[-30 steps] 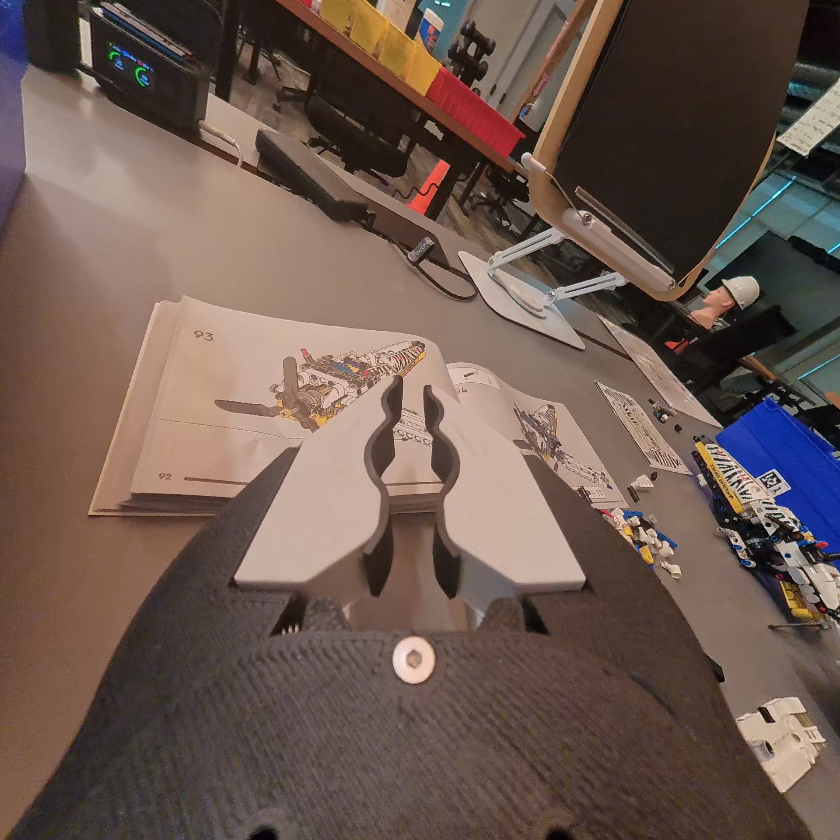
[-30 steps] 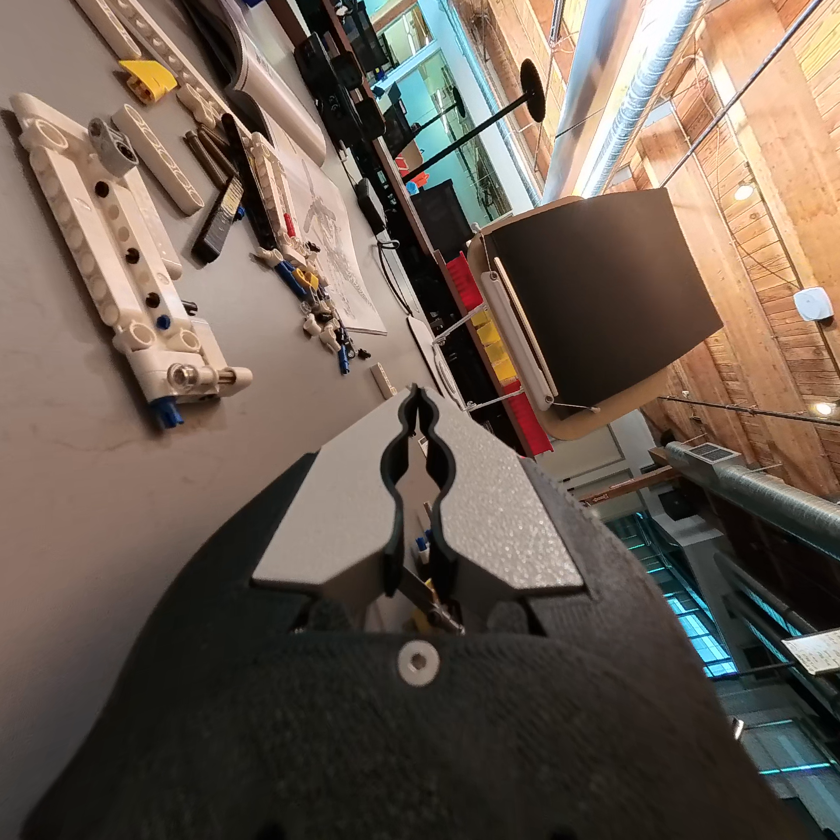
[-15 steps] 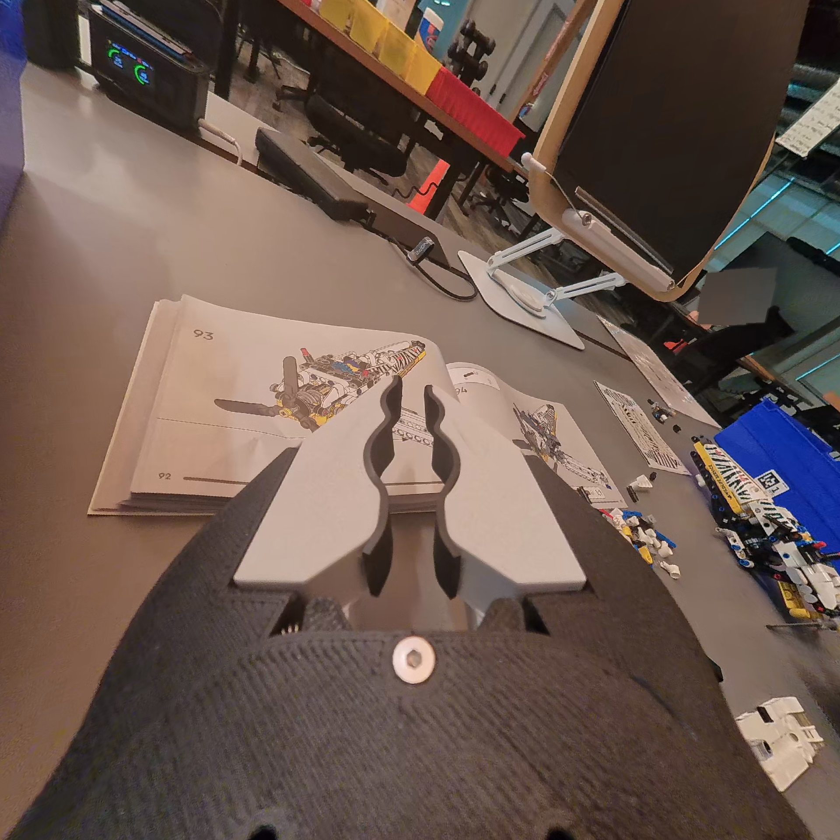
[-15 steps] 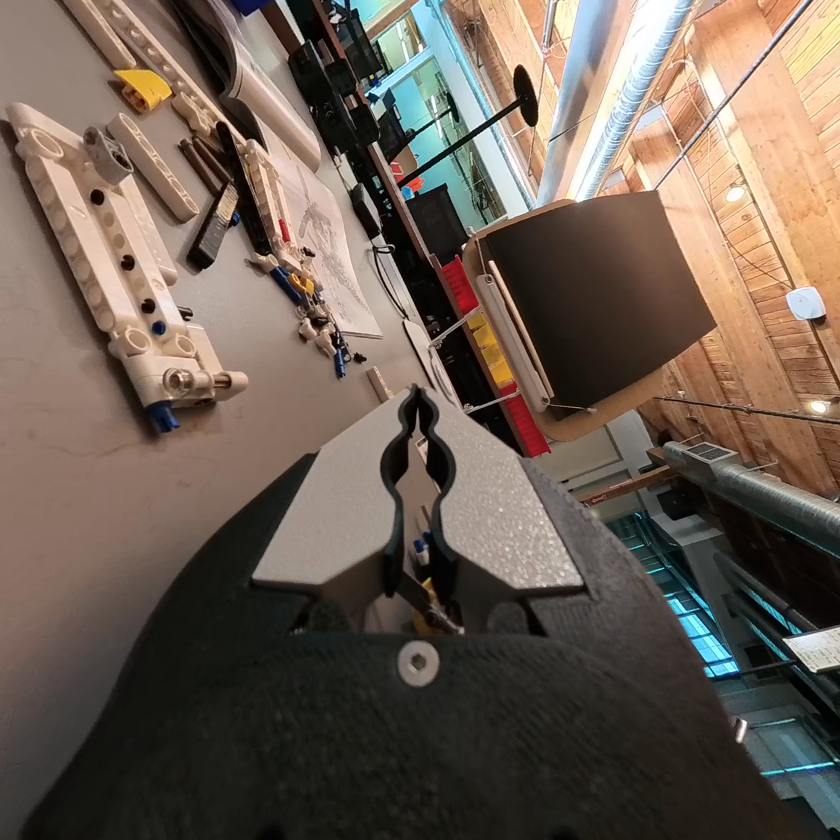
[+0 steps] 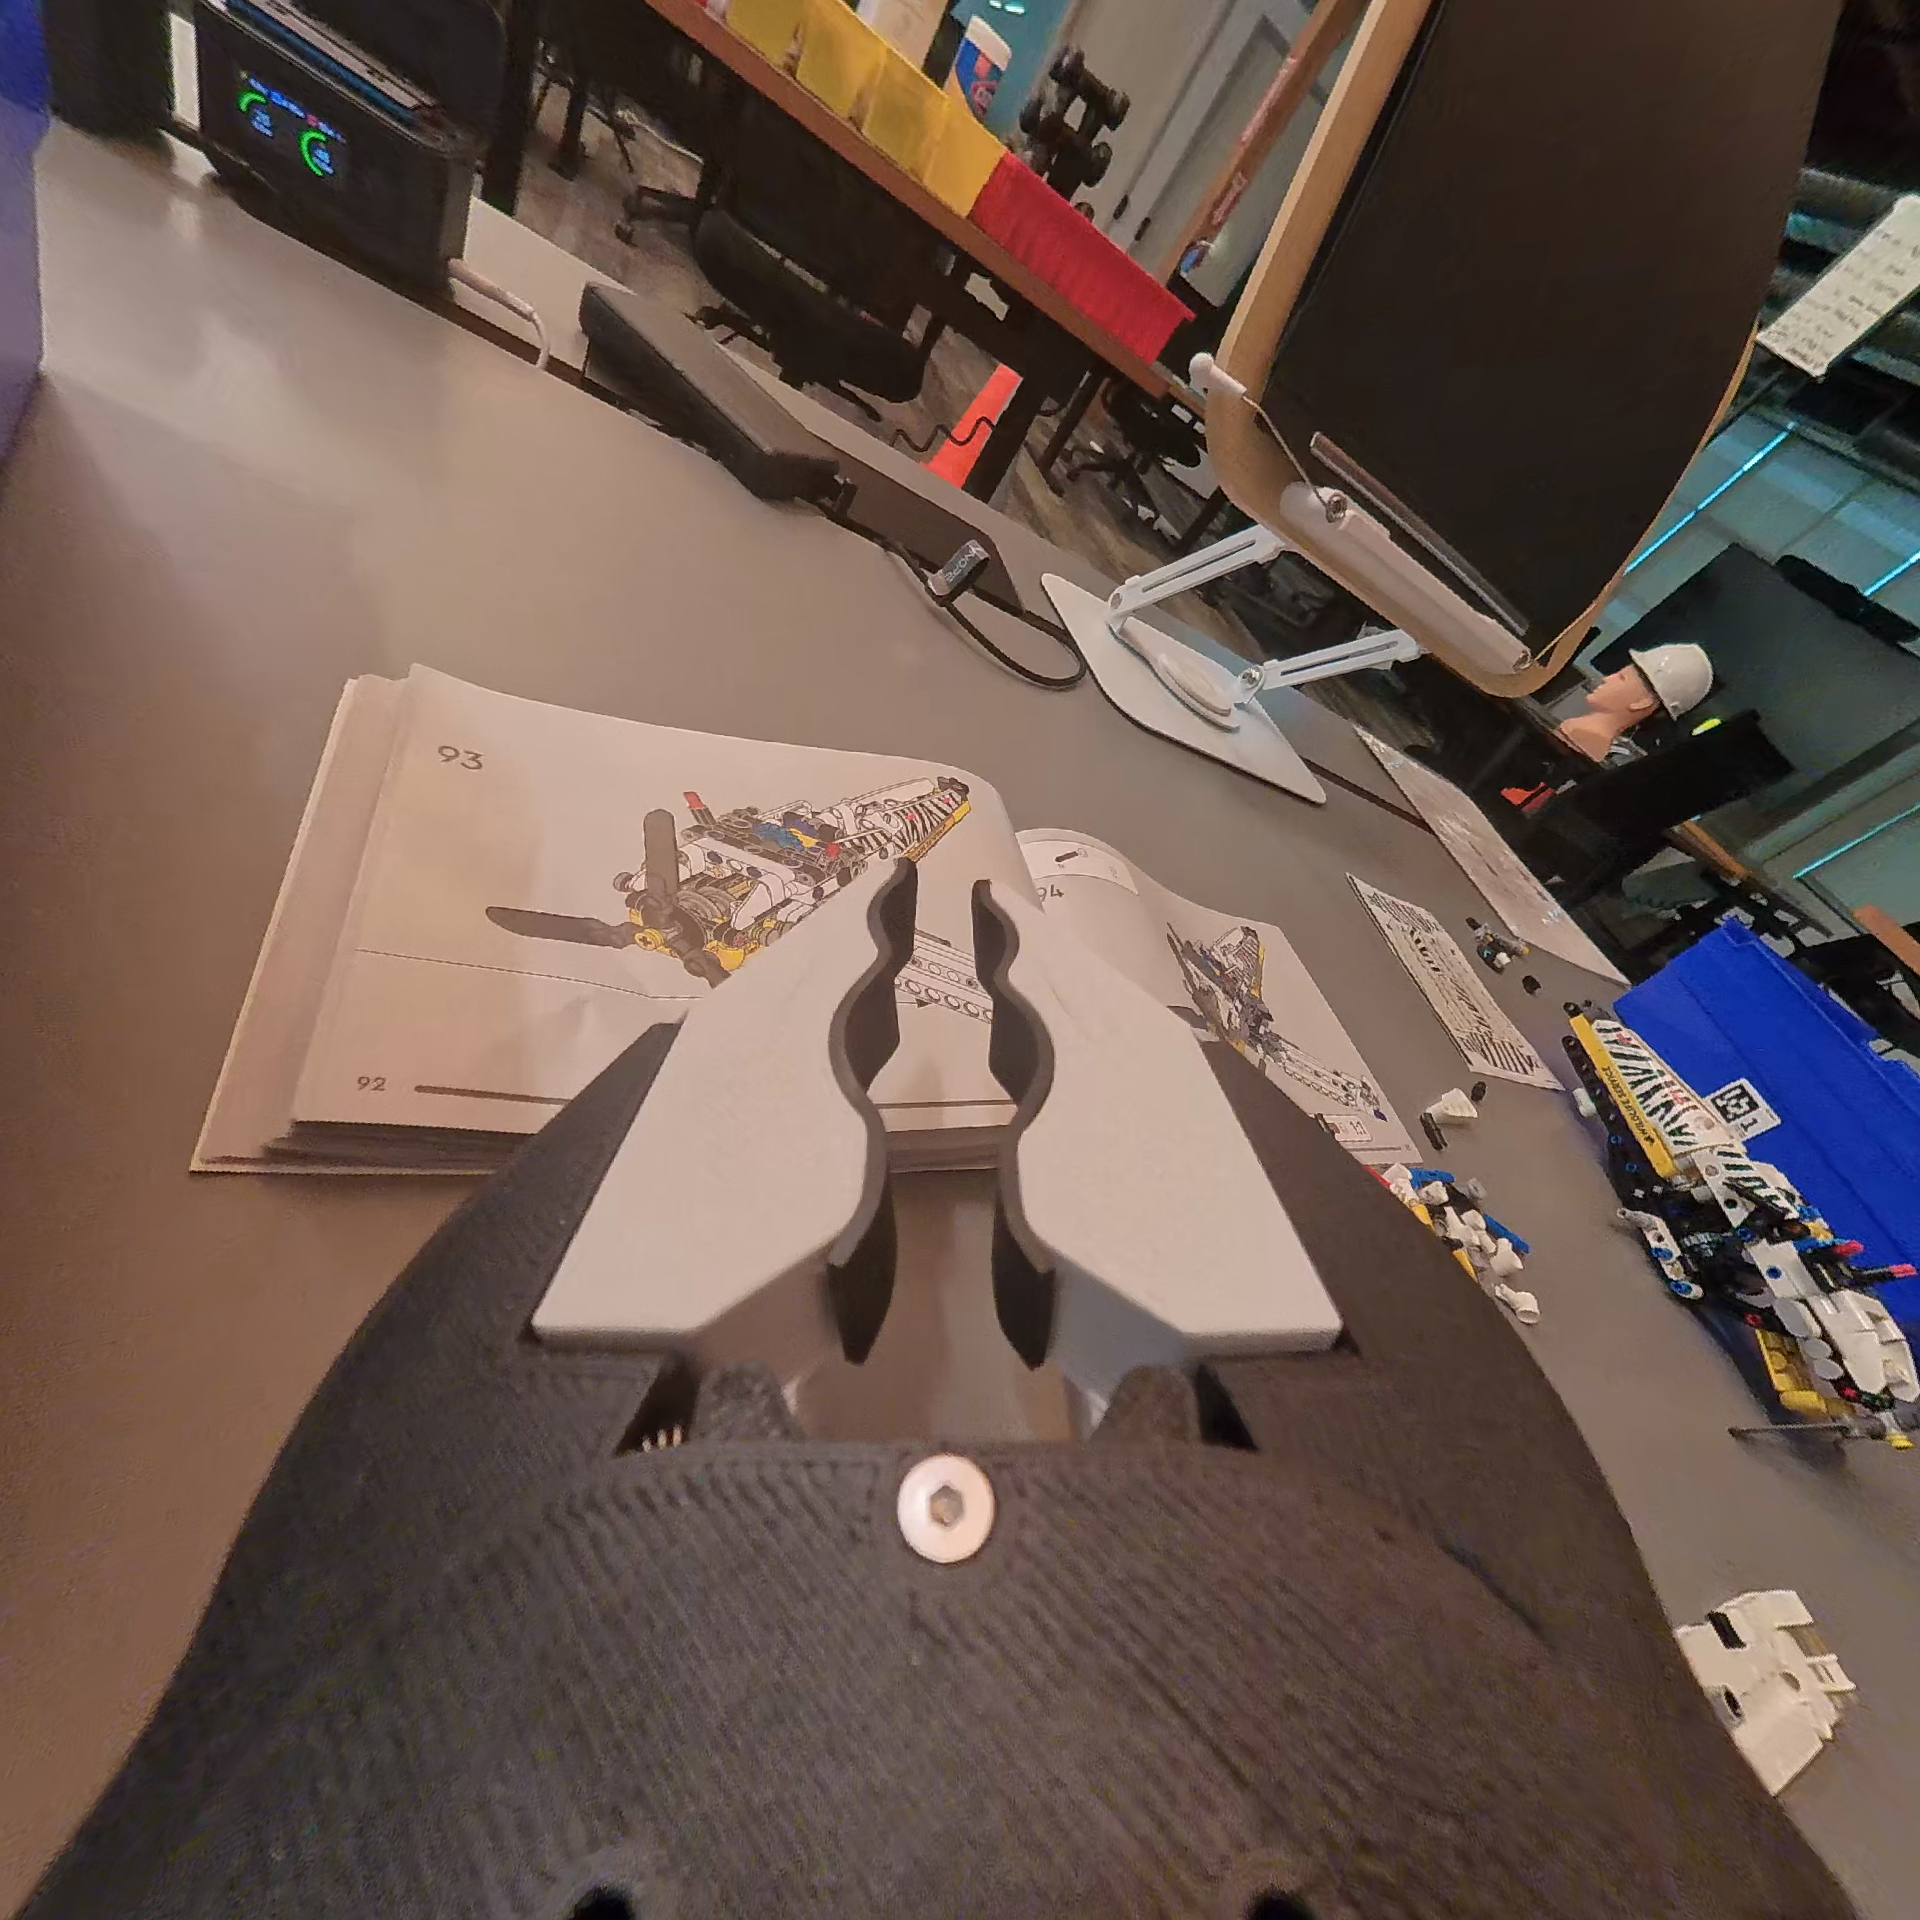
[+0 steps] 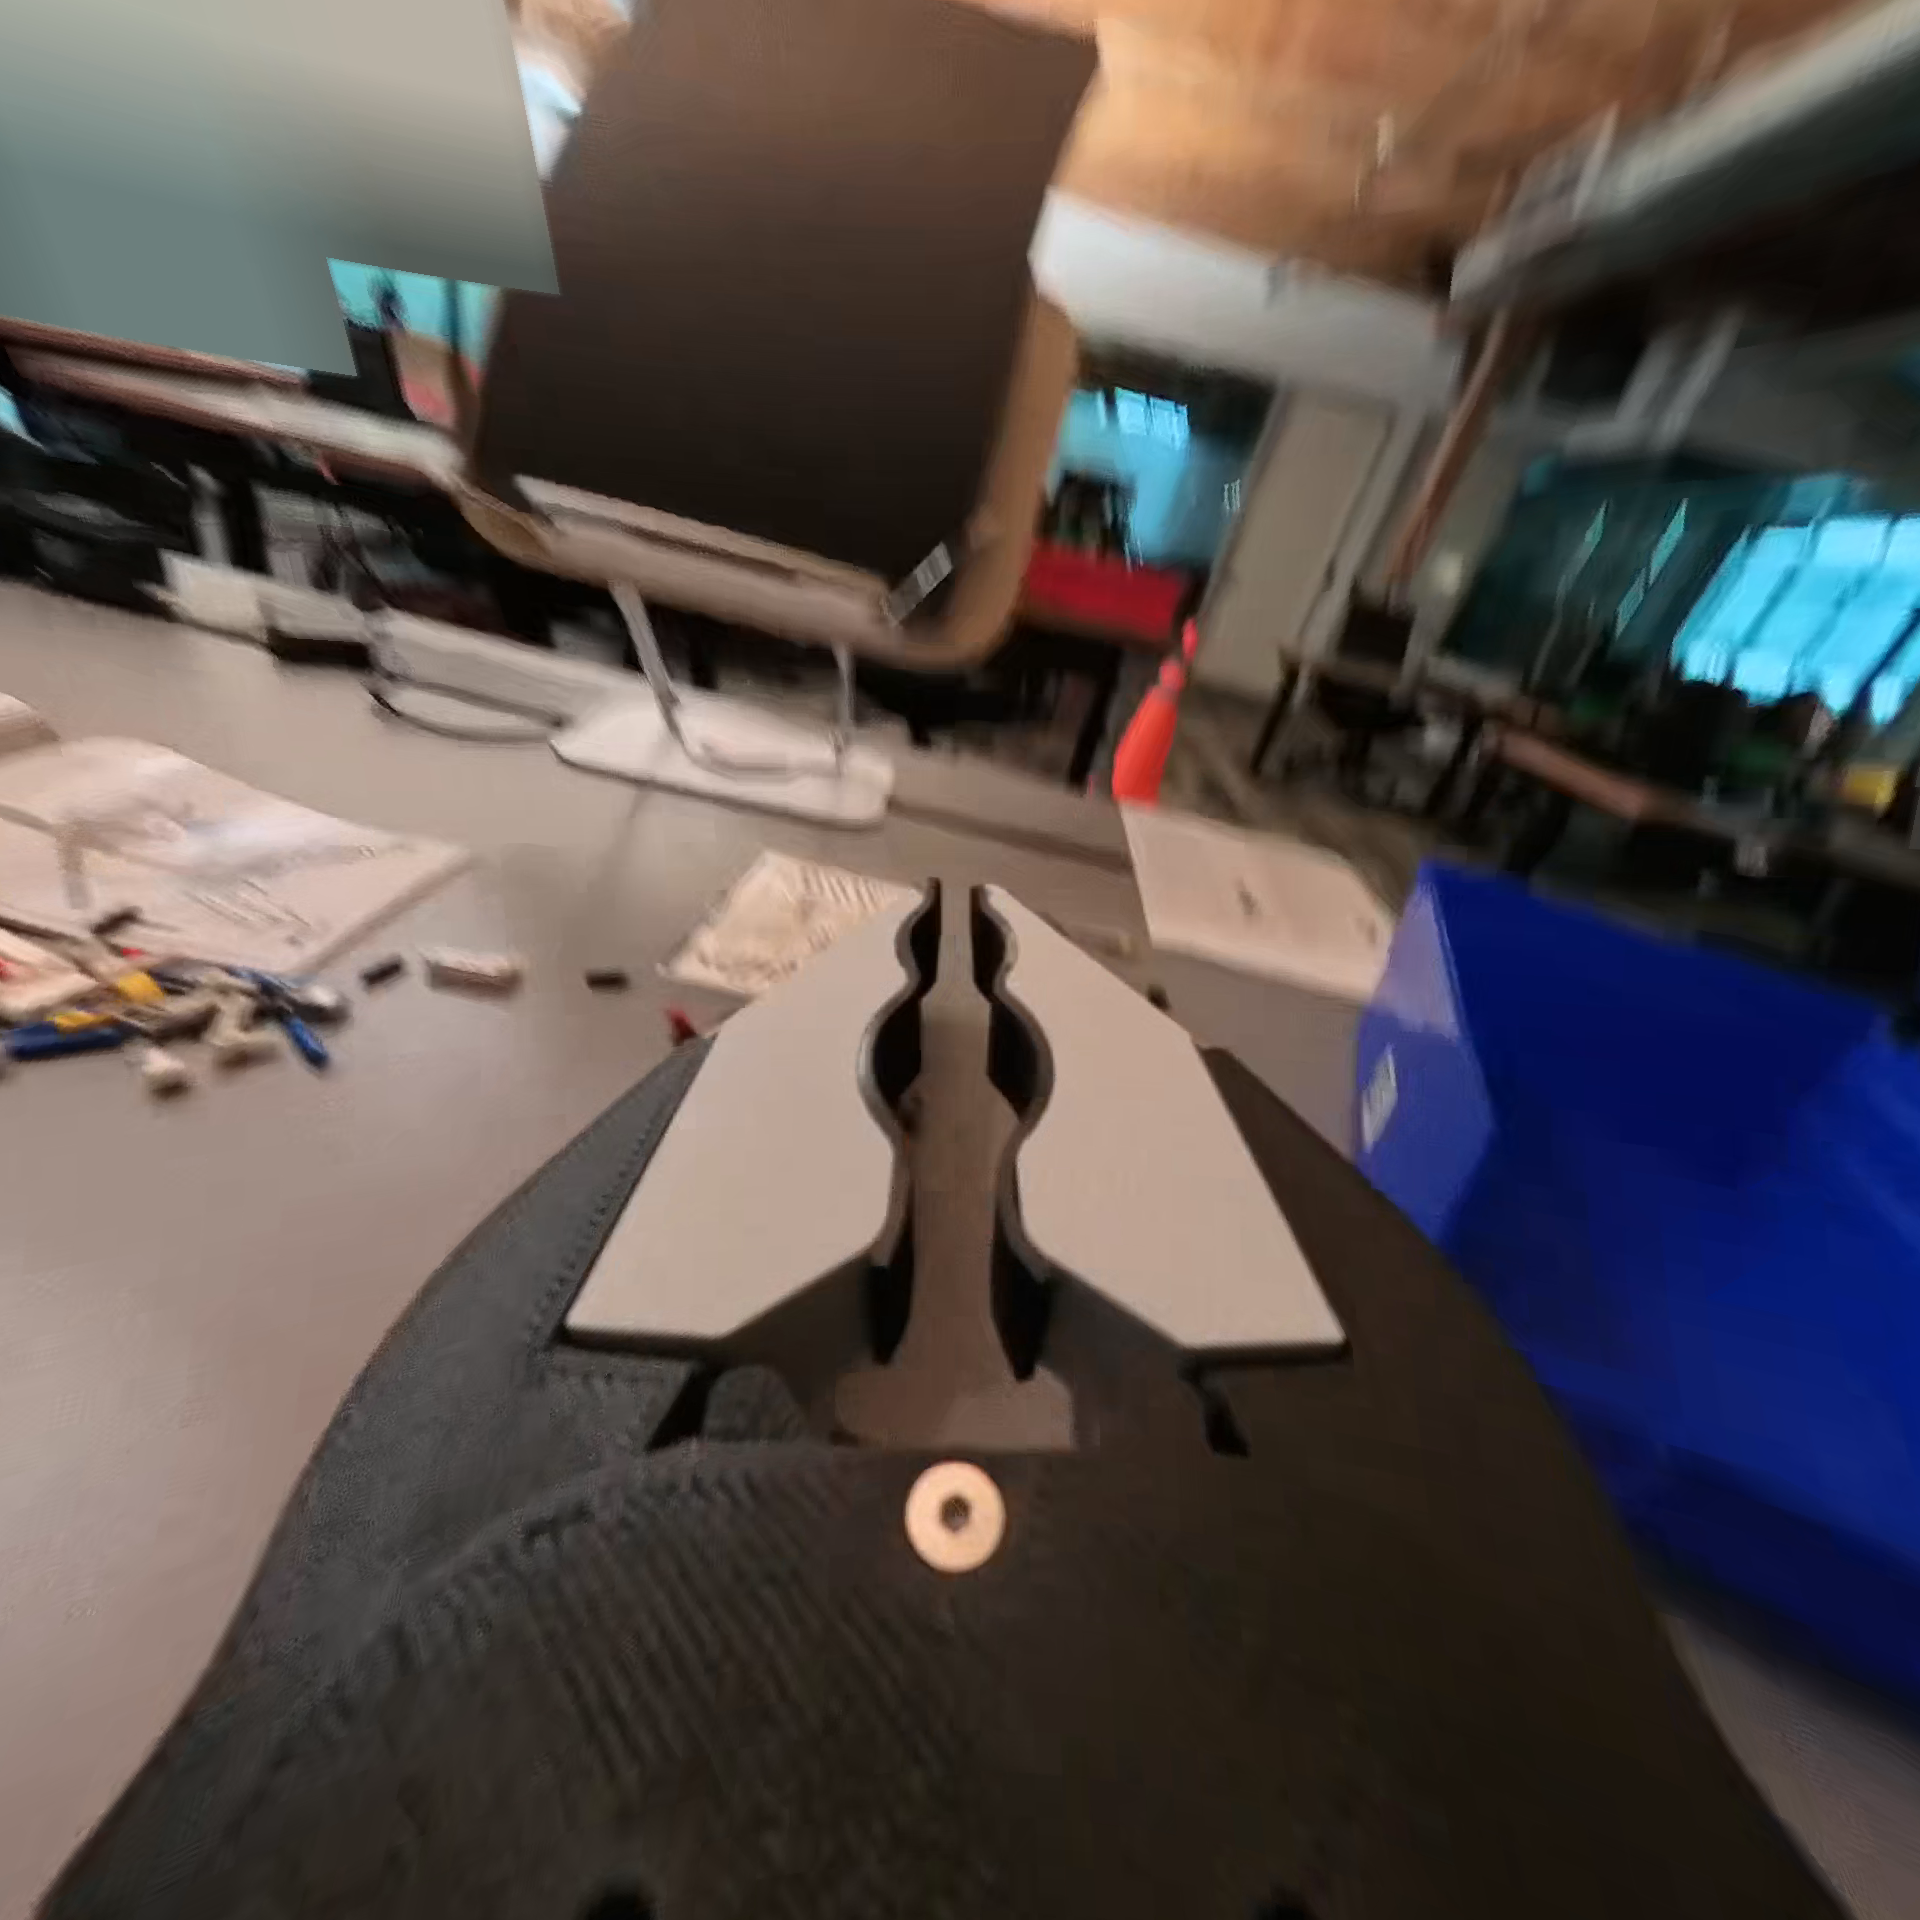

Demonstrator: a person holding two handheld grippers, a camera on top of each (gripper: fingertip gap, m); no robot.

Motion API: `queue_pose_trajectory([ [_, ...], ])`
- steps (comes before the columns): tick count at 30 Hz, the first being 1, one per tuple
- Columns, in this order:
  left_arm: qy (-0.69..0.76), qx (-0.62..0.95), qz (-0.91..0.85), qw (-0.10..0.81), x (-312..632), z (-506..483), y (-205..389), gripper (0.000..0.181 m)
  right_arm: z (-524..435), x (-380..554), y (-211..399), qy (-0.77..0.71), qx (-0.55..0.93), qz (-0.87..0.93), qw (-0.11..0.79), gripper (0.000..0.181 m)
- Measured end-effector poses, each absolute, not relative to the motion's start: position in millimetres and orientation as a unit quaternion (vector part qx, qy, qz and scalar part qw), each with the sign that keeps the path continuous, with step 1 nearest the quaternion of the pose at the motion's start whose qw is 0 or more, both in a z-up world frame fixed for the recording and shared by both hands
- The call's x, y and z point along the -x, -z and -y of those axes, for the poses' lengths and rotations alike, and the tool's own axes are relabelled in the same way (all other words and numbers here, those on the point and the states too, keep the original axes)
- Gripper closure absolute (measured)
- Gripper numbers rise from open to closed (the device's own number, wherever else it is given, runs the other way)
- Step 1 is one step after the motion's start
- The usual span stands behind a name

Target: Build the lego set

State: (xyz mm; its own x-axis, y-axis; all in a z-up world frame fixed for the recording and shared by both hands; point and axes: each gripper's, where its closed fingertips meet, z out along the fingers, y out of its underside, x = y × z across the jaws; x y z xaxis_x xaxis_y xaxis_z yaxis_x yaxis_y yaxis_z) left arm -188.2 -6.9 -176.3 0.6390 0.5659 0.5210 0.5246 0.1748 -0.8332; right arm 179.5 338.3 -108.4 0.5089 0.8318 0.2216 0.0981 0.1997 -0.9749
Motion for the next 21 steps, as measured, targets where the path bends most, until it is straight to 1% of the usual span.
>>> queue_pose_trajectory([
  [2,-0.014,0.641,0.426,0.639,188,7,176,0.172,-355,-180,136,-0.240,0.619,0.432,0.611,0.174],
  [5,-0.014,0.640,0.427,0.639,189,7,177,0.172,-356,-172,163,-0.192,0.637,0.494,0.560,0.181],
  [8,-0.014,0.640,0.427,0.638,189,8,177,0.172,-349,-165,183,-0.158,0.639,0.555,0.509,0.181],
  [12,-0.012,0.638,0.429,0.640,189,8,177,0.172,-335,-157,197,-0.180,0.645,0.585,0.458,0.181],
  [17,-0.012,0.639,0.428,0.639,189,8,177,0.172,-301,-145,201,-0.238,0.627,0.617,0.411,0.181],
  [21,-0.009,0.639,0.428,0.639,188,7,177,0.172,-278,-125,201,-0.248,0.601,0.645,0.402,0.181],
])
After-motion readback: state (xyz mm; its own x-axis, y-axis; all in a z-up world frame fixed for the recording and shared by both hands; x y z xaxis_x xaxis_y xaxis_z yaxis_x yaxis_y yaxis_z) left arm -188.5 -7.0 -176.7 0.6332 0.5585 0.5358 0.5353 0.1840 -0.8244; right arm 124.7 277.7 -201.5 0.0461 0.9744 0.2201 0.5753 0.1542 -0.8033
